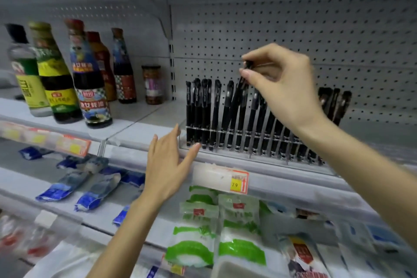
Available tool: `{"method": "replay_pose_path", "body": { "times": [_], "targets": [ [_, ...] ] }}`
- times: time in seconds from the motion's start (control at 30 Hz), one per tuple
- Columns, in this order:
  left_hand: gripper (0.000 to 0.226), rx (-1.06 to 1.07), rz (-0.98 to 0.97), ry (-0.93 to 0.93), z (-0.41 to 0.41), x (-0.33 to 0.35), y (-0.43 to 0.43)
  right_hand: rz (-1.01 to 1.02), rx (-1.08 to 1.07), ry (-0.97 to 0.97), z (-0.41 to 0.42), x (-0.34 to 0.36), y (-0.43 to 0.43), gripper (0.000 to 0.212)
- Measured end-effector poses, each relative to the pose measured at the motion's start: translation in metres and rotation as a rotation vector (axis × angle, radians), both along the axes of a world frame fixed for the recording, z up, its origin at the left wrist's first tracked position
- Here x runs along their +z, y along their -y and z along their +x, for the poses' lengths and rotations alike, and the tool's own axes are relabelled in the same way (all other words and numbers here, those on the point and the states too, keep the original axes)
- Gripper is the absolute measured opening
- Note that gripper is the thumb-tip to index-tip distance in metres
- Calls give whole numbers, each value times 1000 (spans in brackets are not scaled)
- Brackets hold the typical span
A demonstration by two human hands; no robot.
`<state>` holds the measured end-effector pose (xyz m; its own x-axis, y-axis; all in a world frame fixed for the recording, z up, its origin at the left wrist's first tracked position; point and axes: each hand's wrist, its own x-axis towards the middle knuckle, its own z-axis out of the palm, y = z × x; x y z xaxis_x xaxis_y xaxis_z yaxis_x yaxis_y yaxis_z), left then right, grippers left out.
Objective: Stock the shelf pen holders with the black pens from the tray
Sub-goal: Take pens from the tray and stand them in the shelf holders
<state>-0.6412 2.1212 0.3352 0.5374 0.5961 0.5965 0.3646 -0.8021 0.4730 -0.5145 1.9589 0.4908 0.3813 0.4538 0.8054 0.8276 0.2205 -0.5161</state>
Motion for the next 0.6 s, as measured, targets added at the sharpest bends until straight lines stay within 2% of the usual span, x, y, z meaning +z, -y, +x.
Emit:
{"method": "replay_pose_path", "body": {
  "times": [0.3, 0.43, 0.6],
  "targets": [
    [86, -24, -13, 30, -1, 2, 1, -62, -26, -71, 8, 7, -13, 14],
    [88, -29, -5, 39, -1, 1, 0, -184, -64, -13, 5, 5, -17, 13],
    [89, -15, 0, 31, 0, 1, 0, -326, -216, 166, -3, 6, -19, 17]
  ]
}}
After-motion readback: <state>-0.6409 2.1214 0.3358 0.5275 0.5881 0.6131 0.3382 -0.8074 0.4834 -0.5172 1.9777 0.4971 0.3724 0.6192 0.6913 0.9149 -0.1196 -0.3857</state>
